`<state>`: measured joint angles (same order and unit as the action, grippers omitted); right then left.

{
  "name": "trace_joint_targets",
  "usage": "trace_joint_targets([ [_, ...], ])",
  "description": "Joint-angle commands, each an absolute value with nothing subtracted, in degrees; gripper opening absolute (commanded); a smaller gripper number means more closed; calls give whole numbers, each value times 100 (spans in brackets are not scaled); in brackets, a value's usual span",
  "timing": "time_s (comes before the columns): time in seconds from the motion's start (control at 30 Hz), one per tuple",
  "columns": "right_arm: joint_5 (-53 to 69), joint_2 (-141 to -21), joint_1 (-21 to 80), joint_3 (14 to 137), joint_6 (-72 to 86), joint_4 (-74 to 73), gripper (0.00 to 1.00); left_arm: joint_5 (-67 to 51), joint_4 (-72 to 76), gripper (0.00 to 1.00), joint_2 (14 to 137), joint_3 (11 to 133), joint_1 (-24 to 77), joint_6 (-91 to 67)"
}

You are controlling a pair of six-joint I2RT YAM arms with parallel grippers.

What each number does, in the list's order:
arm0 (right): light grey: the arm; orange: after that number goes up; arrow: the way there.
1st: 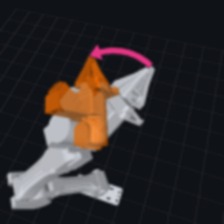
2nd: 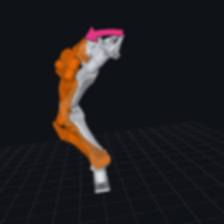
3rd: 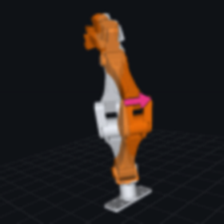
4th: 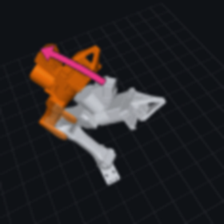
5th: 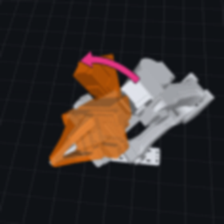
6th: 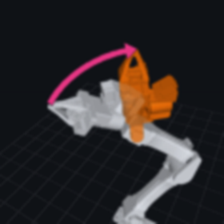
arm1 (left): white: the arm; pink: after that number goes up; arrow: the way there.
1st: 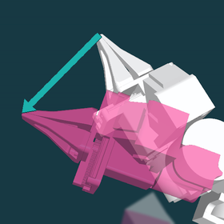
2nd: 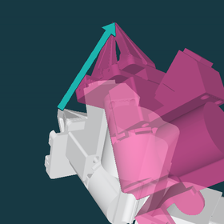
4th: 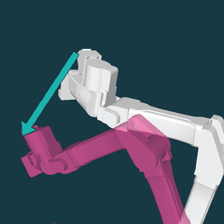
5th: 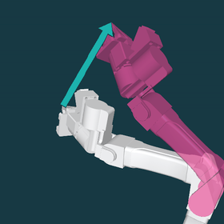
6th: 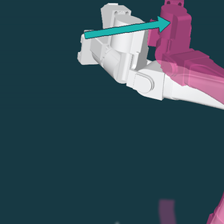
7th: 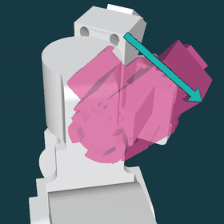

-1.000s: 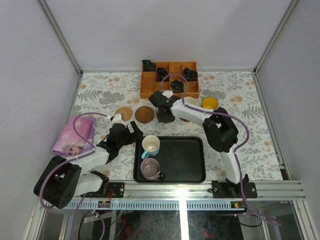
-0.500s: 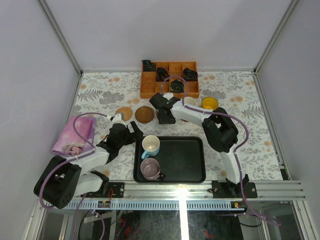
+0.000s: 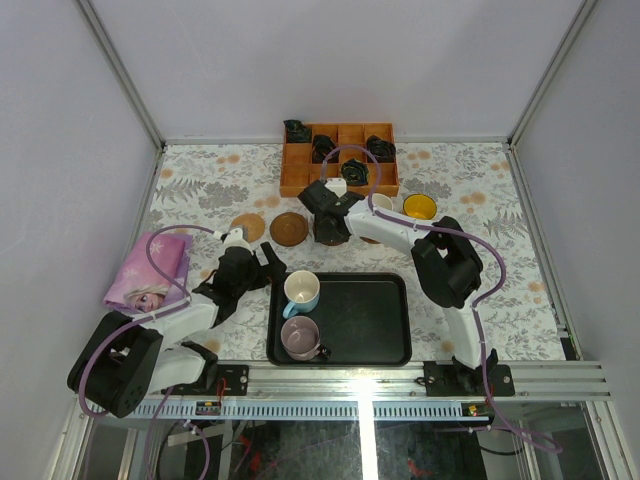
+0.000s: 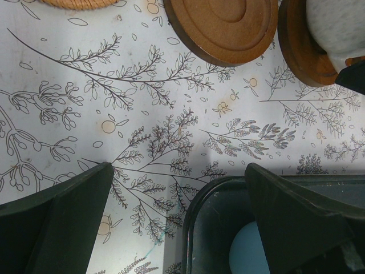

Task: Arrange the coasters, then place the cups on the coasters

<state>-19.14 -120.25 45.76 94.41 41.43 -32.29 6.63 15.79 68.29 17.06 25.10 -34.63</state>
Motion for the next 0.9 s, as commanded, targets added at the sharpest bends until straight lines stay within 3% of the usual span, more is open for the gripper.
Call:
trace_joint_targets([
  [0.0,-2162,-11780,4622,9478,4122,-3136,45,731,1600,100,6759,1854,2540,-3349],
  [0.2,-2333,-11807,4623,9589,4096,-3194,36,730,1599,100,6768,1853,2536,-3349],
  [0.37,-2438,-11888,4623,9662,4091,-3250,1,713,1612,100,6800,1850,2541,-3349],
  [0.87,-3350,-11230,4872,9264,3857,-2531,0,674,1644,100,6823,1872,2540,-3340],
])
